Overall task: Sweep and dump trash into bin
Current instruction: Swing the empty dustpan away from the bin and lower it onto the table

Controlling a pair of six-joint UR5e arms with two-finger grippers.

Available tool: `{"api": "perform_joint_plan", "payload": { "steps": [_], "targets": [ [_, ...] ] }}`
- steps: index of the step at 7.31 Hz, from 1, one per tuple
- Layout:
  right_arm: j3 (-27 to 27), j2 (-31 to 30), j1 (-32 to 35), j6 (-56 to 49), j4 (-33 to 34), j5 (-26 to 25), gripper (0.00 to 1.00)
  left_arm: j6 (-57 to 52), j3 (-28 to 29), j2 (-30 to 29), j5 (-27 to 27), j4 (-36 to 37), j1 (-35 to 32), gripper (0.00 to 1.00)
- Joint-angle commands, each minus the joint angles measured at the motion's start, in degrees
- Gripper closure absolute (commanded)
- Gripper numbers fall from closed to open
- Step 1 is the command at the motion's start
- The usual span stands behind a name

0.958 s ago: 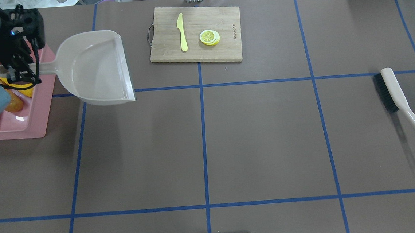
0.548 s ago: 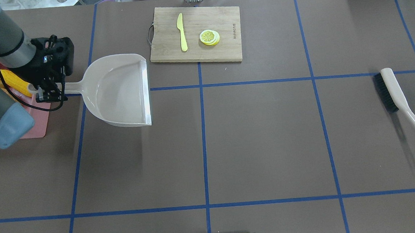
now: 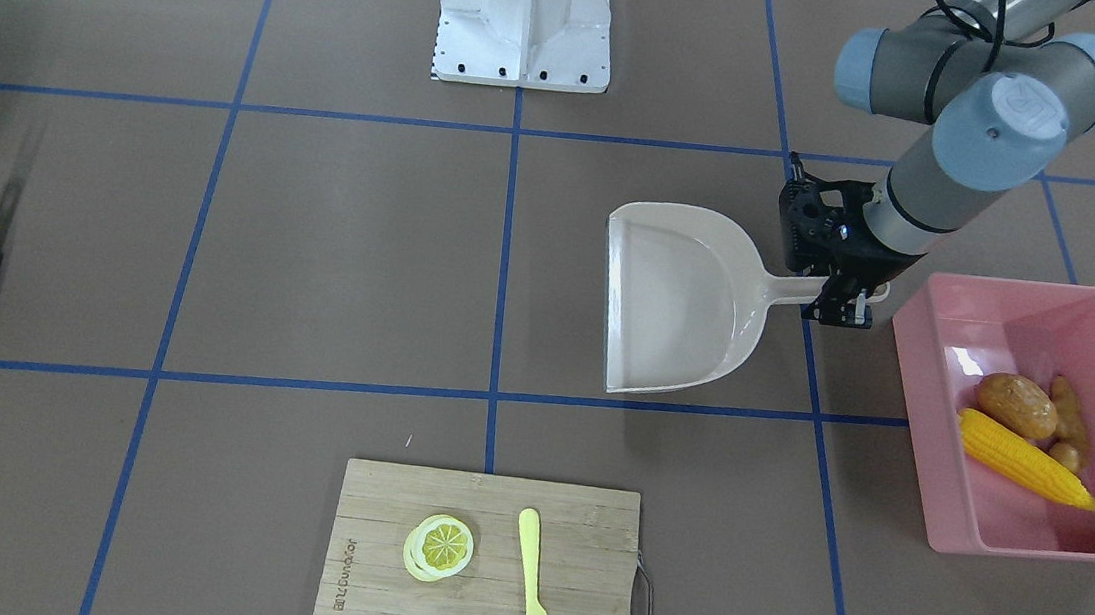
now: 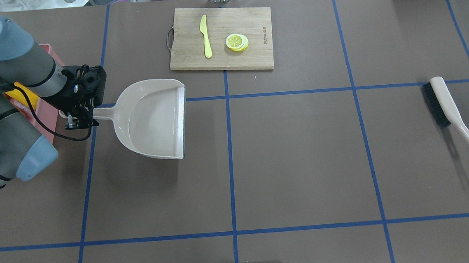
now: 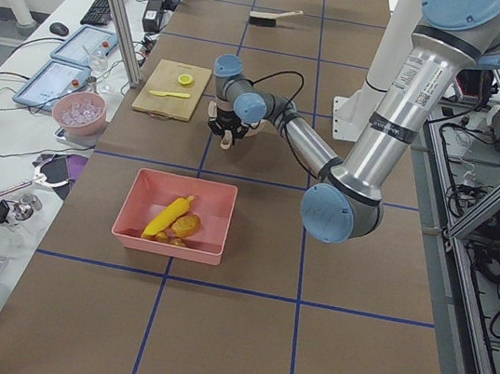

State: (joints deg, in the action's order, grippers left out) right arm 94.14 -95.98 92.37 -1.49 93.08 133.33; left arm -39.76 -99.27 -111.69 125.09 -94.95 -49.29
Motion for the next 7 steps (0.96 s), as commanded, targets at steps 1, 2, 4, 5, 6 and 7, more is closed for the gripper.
{"api": "perform_joint_plan", "payload": {
  "steps": [1,2,4,5,6,7],
  "targets": [
    [-0.01,0.00,0.00,0.00,0.00,0.00,0.00,-0.05,2.31,-0.02,-0.11,-0.42,1.65,1.00],
    [-0.01,0.00,0.00,0.00,0.00,0.00,0.00,-0.14,3.11,0.07,-0.28,-0.59,2.70,1.00],
    [-0.01,0.00,0.00,0.00,0.00,0.00,0.00,-0.05,3.72,-0.02,-1.07,-0.77,2.89,0.89],
    [-0.01,0.00,0.00,0.00,0.00,0.00,0.00,-0.22,4.51,-0.45,-1.42,-0.85,2.89,0.45],
    [-0.01,0.00,0.00,0.00,0.00,0.00,0.00,-0.23,4.43,-0.63,-1.43,-0.77,2.97,0.03],
    [0.07,0.00,0.00,0.00,0.00,0.00,0.00,-0.31,4.17,-0.72,-1.51,-0.77,2.97,0.02]
  ]
}}
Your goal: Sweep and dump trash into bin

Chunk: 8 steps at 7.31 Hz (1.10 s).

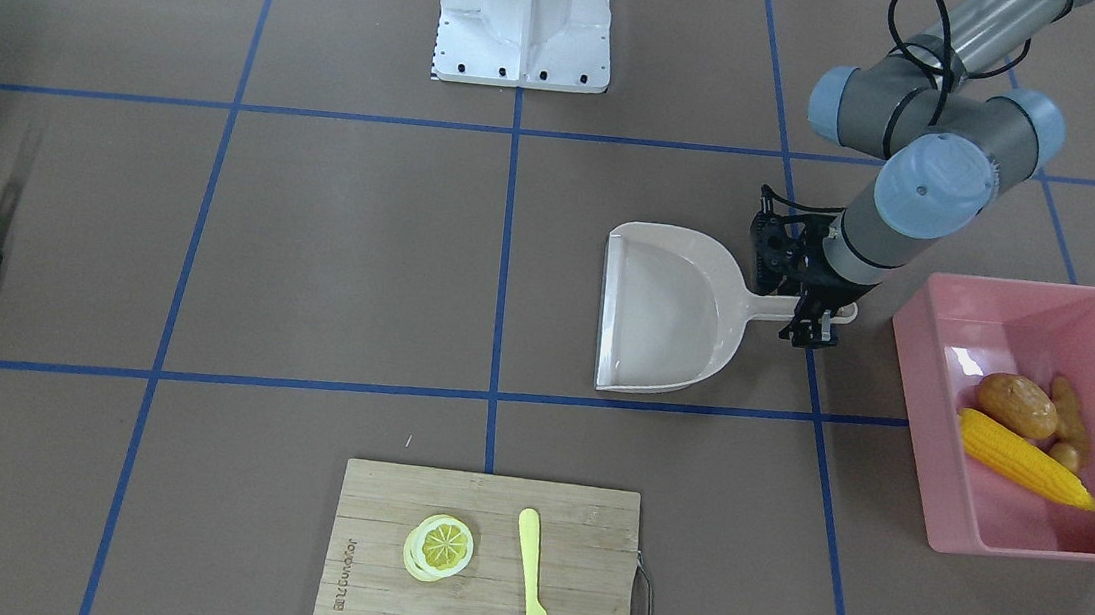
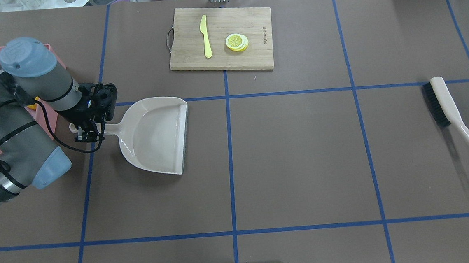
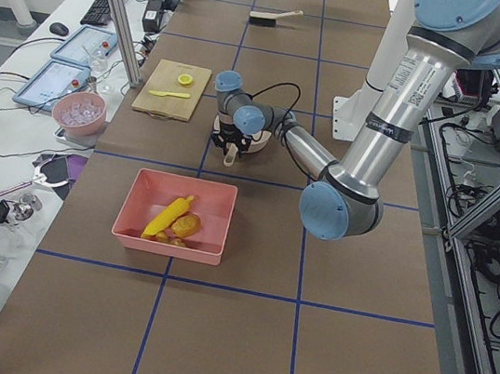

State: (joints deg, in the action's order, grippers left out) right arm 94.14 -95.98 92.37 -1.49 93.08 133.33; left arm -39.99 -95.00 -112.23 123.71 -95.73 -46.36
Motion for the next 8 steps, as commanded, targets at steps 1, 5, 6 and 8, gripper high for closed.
{"api": "perform_joint_plan", "payload": {
  "steps": [1,5,6,8],
  "targets": [
    [0.08,0.00,0.00,0.00,0.00,0.00,0.00,0.09,-0.53,-0.27,-0.14,0.10,-0.57,0.02],
    [0.08,0.09,0.00,0.00,0.00,0.09,0.00,21.96,-10.44,-1.15,0.21,3.25,-9.53,0.02],
    [0.08,0.18,0.00,0.00,0.00,0.09,0.00,29.02,-11.17,-1.15,-0.14,5.53,-13.19,0.02],
    [0.08,0.18,0.00,-0.09,0.00,0.00,0.00,45.87,-10.82,-1.68,-1.36,11.86,-17.96,0.02]
  ]
}}
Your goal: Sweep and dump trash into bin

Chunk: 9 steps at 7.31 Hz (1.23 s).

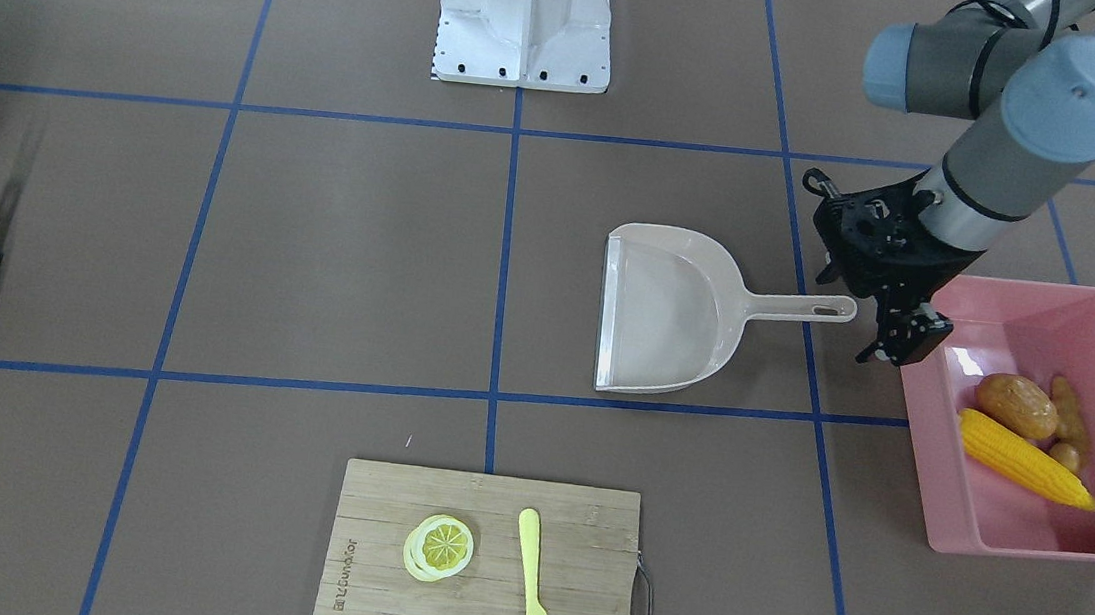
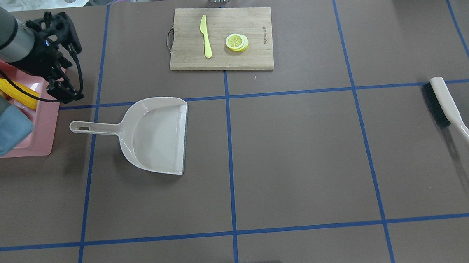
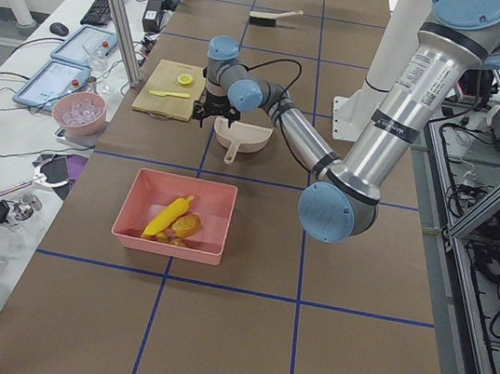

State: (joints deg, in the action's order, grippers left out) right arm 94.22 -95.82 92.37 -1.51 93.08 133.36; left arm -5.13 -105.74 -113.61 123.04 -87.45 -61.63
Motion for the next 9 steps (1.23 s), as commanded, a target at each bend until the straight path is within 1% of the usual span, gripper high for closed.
{"api": "perform_joint_plan", "payload": {
  "steps": [1,2,3,4,5,6,7,8,9],
  "targets": [
    [0.00,0.11,0.00,-0.07,0.00,-0.03,0.00,20.68,0.09,-0.21,-0.70,3.86,-2.97,0.02],
    [0.00,0.11,0.00,-0.07,0.00,-0.03,0.00,25.65,0.27,1.53,-0.35,3.78,-4.71,0.02],
    [0.00,0.11,0.00,-0.07,0.00,-0.03,0.00,26.22,0.18,5.29,0.00,3.78,-8.30,0.02],
    [-0.09,0.11,0.00,-0.07,0.00,-0.03,0.00,26.23,-0.25,8.81,2.01,3.78,-10.86,0.02],
    [-0.18,0.11,0.00,-0.07,0.00,-0.03,0.00,25.96,-0.08,14.41,10.03,3.87,-14.62,0.02],
    [-0.09,0.11,0.00,-0.07,0.00,-0.03,0.00,25.35,-1.65,20.47,12.37,3.17,-17.36,0.02],
    [-0.26,0.20,0.00,-0.07,0.00,-0.03,0.00,25.26,-2.10,23.93,12.49,2.99,-19.65,0.02],
    [-0.26,0.20,0.00,-0.07,0.00,-0.03,0.00,24.39,-1.75,27.27,12.31,0.46,-21.41,0.02],
    [-0.35,0.20,0.00,-0.07,0.00,-0.03,0.00,21.42,0.43,32.00,12.14,-4.61,-23.78,0.02]
  ]
}}
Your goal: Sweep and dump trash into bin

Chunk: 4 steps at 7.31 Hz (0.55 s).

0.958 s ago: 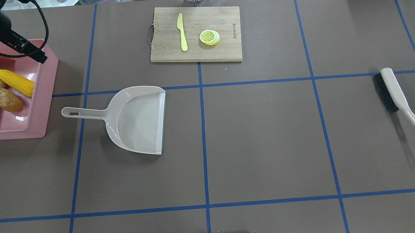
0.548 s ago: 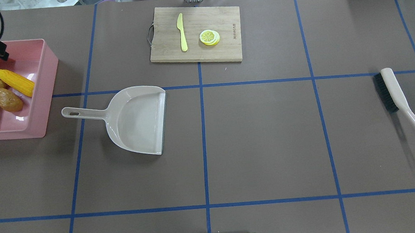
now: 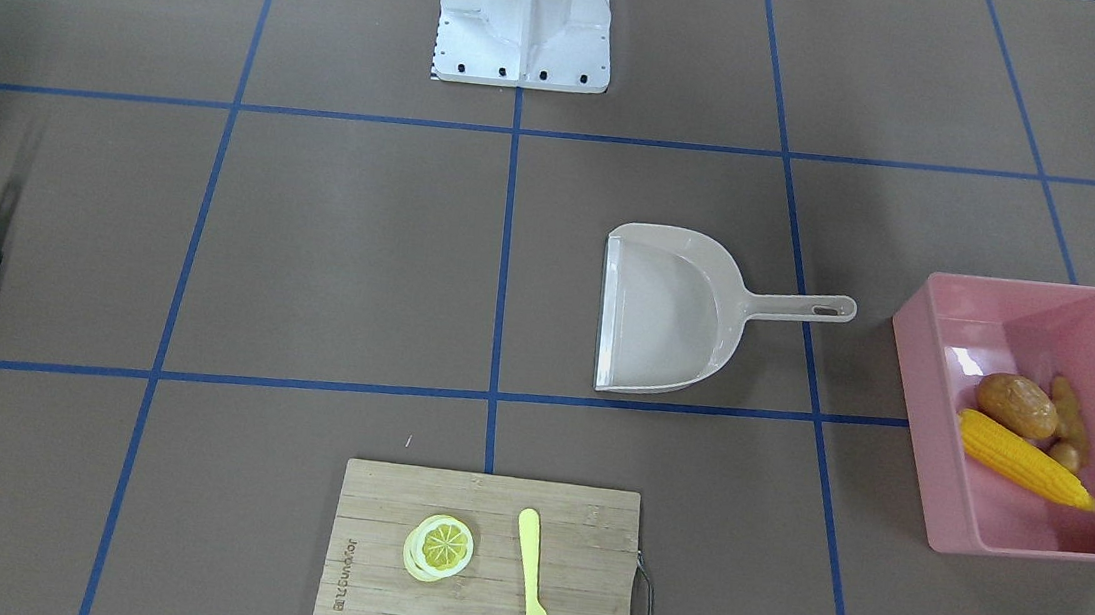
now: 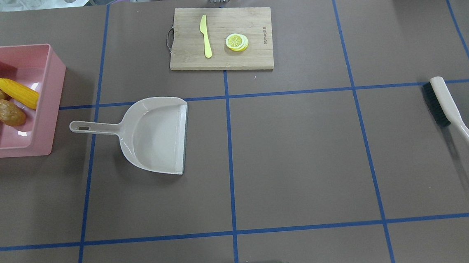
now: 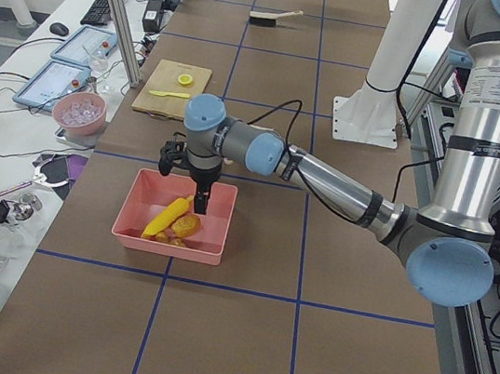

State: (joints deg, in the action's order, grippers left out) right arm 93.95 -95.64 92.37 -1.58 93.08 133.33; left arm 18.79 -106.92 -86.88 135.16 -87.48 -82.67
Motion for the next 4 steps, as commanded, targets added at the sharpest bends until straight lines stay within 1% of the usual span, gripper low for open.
{"api": "perform_joint_plan", "payload": {
  "steps": [1,2,4],
  "targets": [
    [-0.26,0.01,0.00,0.00,0.00,0.00,0.00,-6.27,4.50,8.45,0.28,-9.76,-5.63,0.02],
    [-0.18,0.01,0.00,0.00,0.00,0.00,0.00,-6.48,4.79,7.87,0.02,-10.42,-5.74,0.02],
    [-0.26,0.01,0.00,0.00,0.00,0.00,0.00,-5.96,4.53,7.78,0.19,-9.20,-5.92,0.02]
  ]
}}
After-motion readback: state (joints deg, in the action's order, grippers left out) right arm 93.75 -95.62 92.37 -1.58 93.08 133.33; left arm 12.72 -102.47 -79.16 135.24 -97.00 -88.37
